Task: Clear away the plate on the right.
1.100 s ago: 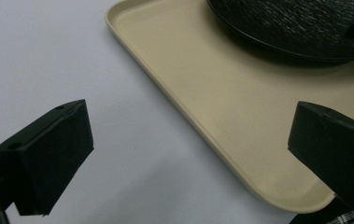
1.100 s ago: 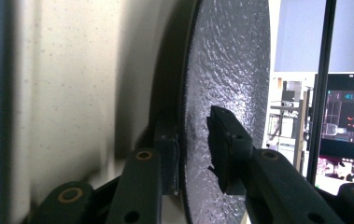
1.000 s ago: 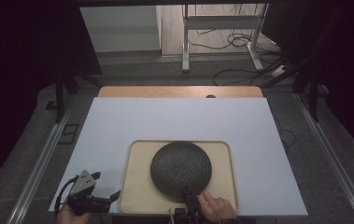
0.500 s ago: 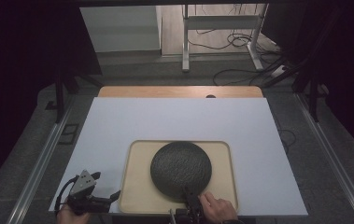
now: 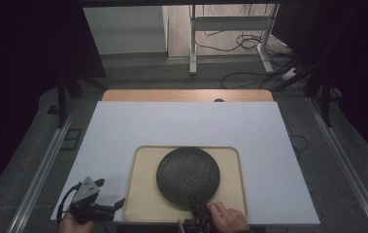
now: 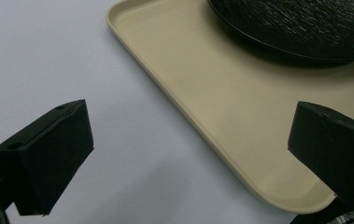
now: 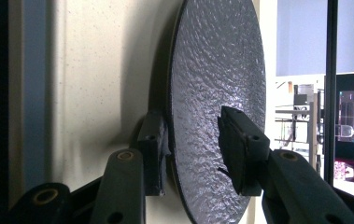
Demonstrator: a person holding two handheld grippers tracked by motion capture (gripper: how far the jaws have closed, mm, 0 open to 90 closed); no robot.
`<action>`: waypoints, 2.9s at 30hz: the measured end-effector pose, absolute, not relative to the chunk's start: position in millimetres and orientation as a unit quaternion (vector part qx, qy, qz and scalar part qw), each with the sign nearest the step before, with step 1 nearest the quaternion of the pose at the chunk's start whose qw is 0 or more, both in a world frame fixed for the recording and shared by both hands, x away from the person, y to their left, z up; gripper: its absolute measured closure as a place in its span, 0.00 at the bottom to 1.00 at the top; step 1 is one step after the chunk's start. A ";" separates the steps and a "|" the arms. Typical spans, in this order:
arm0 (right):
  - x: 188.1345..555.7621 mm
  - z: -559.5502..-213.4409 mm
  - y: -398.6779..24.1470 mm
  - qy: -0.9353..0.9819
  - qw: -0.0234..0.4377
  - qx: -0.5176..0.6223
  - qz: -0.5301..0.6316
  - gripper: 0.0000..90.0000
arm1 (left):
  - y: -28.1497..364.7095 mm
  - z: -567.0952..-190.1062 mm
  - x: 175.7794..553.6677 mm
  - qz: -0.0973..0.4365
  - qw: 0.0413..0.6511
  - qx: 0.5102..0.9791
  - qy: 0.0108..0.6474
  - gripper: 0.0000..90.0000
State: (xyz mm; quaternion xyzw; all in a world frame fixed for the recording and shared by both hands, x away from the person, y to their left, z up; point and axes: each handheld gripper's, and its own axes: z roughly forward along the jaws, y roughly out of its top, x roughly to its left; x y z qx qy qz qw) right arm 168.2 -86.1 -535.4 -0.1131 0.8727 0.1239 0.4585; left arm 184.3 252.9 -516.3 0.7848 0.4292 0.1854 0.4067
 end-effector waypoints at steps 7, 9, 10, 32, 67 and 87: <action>165.4 -530.3 -88.0 0.872 0.456 -0.111 0.136 0.67 | 252.9 -516.4 184.4 0.185 0.407 0.785 0.429 0.00; 164.9 -530.0 -88.4 0.873 0.456 -0.109 0.136 0.67 | 252.8 -516.4 184.4 0.185 0.408 0.784 0.429 0.00; 164.8 -529.6 -88.4 0.872 0.457 -0.111 0.137 0.66 | 252.7 -516.4 184.3 0.185 0.408 0.784 0.430 0.00; 160.1 -511.7 -99.7 0.869 0.454 -0.076 0.179 0.66 | 252.6 -516.6 184.7 0.186 0.406 0.785 0.429 0.00; 185.2 -499.1 -123.8 0.881 0.409 0.036 0.237 0.56 | 252.5 -516.6 184.7 0.186 0.405 0.786 0.428 0.00; 197.6 -493.6 -138.3 0.880 0.388 0.081 0.262 0.50 | 251.5 -517.1 185.0 0.184 0.402 0.788 0.427 0.00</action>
